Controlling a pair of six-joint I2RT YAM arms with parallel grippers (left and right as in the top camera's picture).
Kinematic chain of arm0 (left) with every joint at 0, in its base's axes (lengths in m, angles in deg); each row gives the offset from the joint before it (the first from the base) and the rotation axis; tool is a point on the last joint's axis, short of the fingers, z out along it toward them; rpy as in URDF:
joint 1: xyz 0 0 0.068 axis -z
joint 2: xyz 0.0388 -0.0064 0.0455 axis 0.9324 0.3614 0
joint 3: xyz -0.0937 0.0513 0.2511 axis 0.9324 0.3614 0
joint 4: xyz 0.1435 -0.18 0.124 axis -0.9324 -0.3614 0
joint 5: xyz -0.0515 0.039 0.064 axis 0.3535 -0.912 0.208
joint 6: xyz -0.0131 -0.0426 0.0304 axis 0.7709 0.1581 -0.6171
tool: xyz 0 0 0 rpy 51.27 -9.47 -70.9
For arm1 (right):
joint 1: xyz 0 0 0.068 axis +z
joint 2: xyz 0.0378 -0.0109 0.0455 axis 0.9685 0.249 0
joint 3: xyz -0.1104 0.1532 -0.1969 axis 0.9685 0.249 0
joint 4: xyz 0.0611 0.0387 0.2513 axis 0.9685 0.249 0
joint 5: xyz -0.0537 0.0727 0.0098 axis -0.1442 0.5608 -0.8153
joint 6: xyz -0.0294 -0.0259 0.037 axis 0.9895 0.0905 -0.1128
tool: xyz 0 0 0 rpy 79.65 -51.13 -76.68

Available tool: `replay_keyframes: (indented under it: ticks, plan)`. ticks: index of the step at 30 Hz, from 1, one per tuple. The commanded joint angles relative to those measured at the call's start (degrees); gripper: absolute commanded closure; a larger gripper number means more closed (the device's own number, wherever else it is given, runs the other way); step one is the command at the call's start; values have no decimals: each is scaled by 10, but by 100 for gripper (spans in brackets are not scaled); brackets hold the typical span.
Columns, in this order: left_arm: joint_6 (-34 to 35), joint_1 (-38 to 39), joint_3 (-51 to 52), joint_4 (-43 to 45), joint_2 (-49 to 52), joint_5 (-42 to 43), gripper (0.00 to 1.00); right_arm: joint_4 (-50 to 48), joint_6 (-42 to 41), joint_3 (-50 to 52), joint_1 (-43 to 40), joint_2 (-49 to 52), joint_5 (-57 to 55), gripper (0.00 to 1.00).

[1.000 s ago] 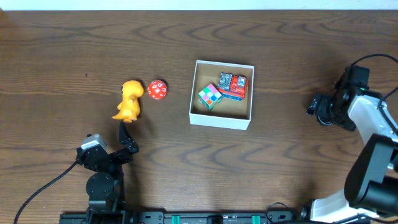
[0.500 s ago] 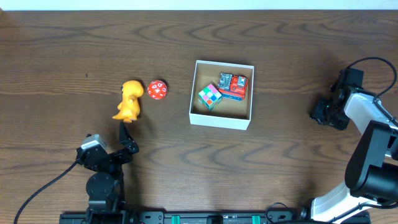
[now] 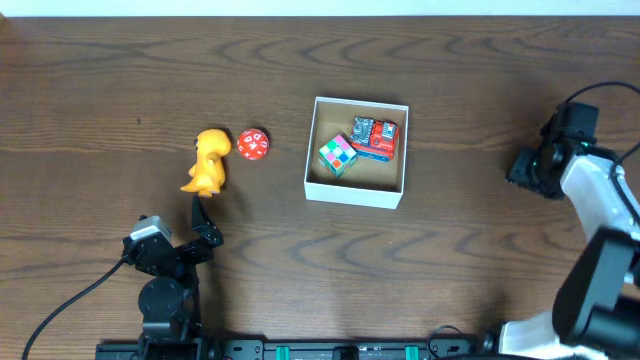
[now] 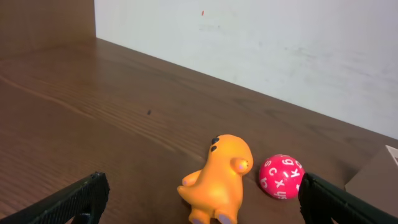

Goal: Pack container
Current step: 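Lower the right gripper over the black puck and grasp it, then carry the black puck left into the white box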

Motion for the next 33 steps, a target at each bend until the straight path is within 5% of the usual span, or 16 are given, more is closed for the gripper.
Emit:
replay_keyframes:
  ticks: [1, 10, 21, 33]
  plan:
    - [3, -3, 17, -7, -3, 0, 2, -4, -2, -5, 27, -51, 53, 64]
    - [3, -3, 17, -7, -3, 0, 2, -24, -29, -25, 177, -144, 92, 64]
    - [3, -3, 17, -7, -3, 0, 2, -195, -28, -27, 390, -152, 48, 60]
    - [3, -3, 17, -7, -3, 0, 2, -306, -28, -27, 439, -61, 7, 56]
